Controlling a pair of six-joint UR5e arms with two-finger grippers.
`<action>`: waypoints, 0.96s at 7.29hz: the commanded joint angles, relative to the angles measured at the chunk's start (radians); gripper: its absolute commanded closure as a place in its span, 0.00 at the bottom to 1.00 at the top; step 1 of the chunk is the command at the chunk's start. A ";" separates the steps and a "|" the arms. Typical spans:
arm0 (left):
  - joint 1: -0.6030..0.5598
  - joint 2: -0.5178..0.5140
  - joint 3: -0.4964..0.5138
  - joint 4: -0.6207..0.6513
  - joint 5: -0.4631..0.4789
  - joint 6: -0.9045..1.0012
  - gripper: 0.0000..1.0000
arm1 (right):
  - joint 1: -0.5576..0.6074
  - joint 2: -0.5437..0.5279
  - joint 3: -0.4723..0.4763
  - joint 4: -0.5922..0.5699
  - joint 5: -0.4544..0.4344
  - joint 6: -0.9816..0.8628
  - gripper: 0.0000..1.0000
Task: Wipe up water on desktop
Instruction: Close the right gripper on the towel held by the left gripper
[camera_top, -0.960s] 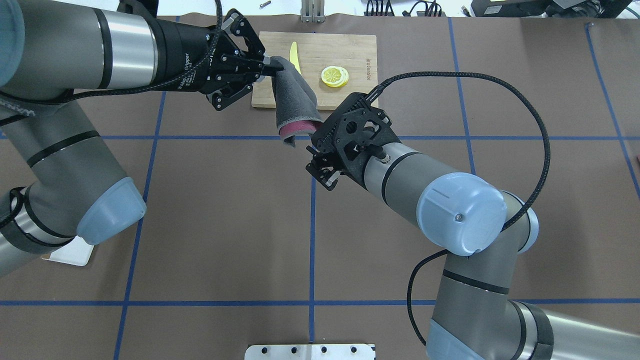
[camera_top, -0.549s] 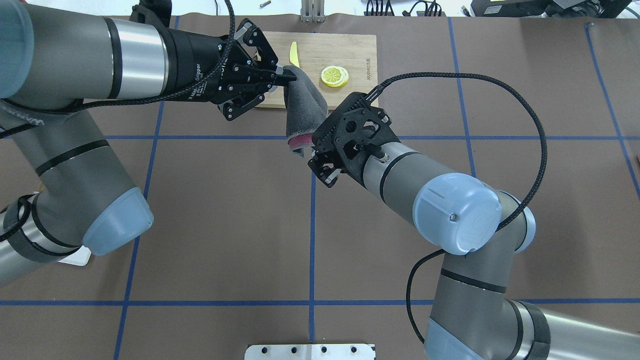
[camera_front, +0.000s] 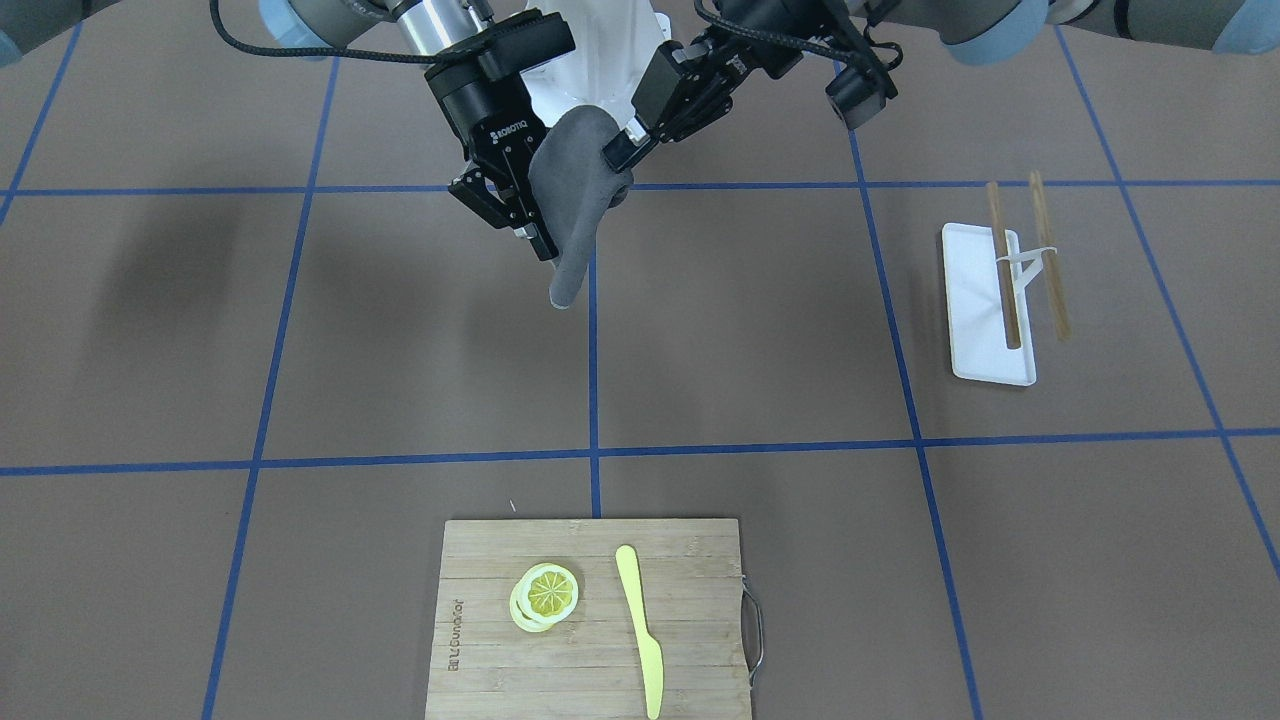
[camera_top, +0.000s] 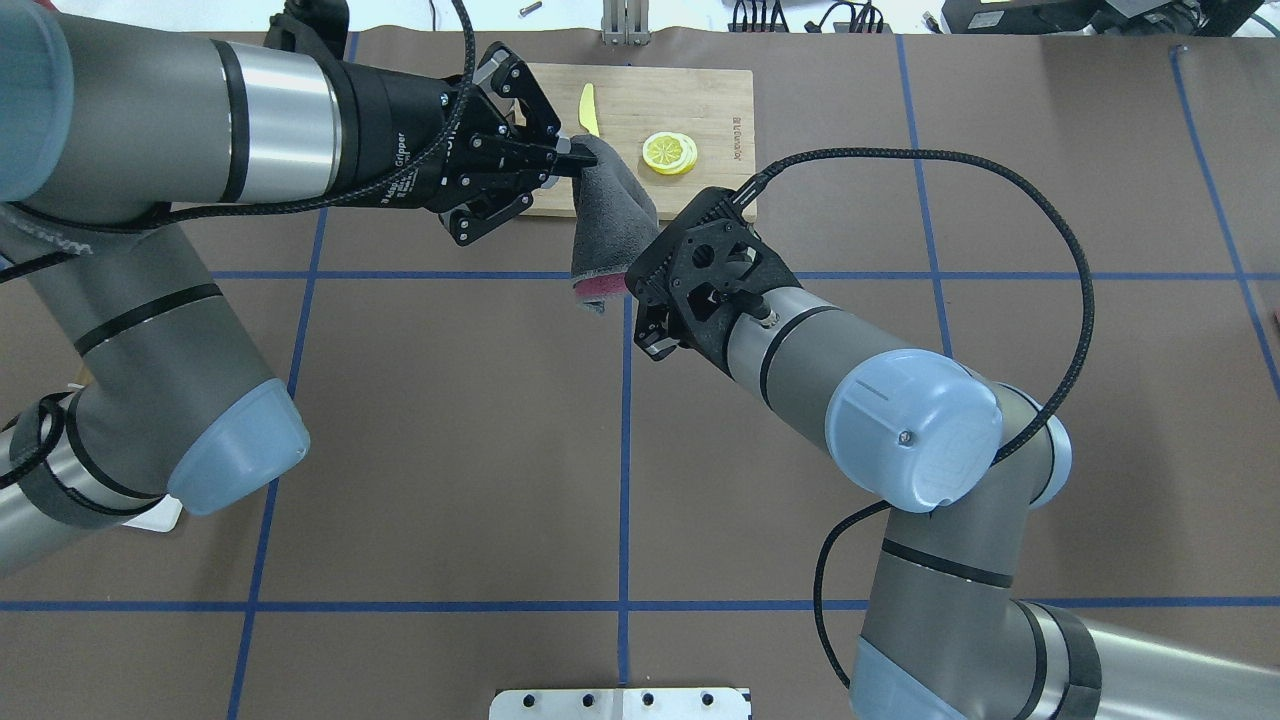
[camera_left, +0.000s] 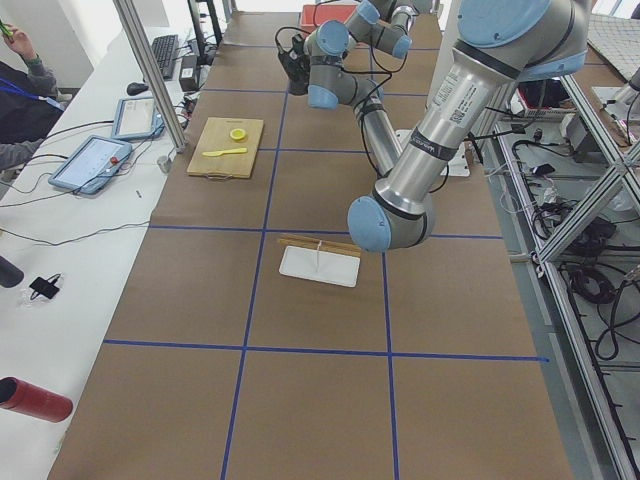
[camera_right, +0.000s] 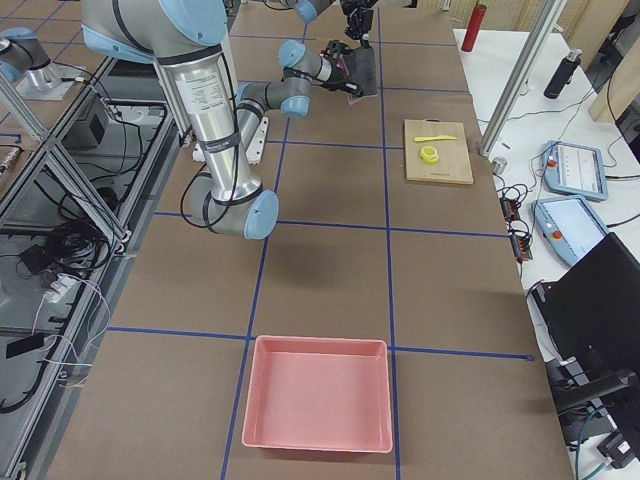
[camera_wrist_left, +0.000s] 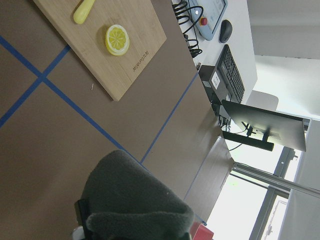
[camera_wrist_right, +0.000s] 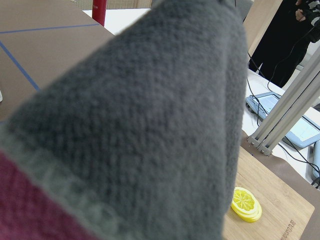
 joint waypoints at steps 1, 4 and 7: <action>-0.002 0.003 -0.004 0.000 -0.001 0.004 1.00 | -0.001 -0.008 0.000 0.000 0.000 0.030 1.00; -0.003 0.005 -0.006 0.000 0.001 0.004 1.00 | -0.001 -0.007 0.000 0.000 0.000 0.053 0.94; -0.002 0.009 -0.001 0.000 0.001 0.030 1.00 | -0.001 -0.002 0.000 0.000 0.000 0.075 1.00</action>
